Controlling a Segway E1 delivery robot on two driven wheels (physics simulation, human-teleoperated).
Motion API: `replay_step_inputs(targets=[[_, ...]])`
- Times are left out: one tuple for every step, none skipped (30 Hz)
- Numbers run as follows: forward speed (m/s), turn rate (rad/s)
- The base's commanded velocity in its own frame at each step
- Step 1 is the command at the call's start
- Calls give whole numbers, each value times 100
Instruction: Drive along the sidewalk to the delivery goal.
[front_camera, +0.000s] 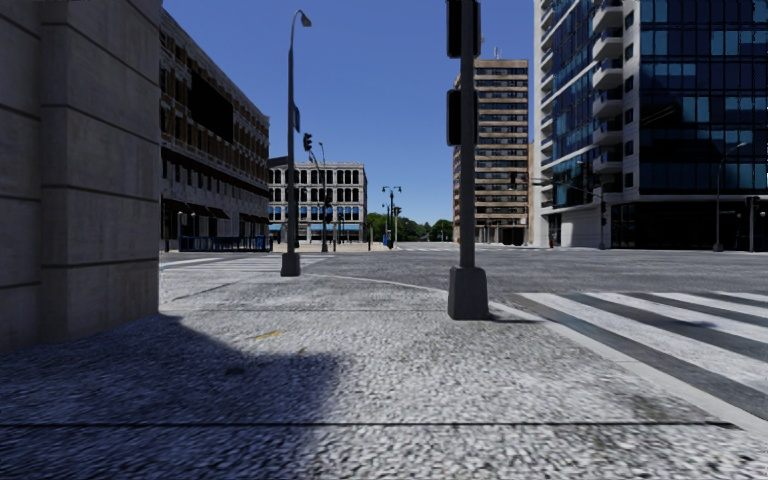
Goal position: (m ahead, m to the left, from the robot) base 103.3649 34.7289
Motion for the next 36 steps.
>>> replay_step_inputs(targets=[[200,19],[200,23],[200,27],[200,27],[200,29],[200,30],[200,30],[200,30],[200,31],[200,33],[200,36],[200,36],[200,40],[200,43],[200,45],[200,45],[200,45],[200,45],[200,45],[200,45],[200,46],[200,46],[200,46],[200,46],[200,46],[200,46],[200,46],[200,46],[200,46],[200,46],[200,48],[200,53],[200,54],[200,54],[200,55],[200,55]])
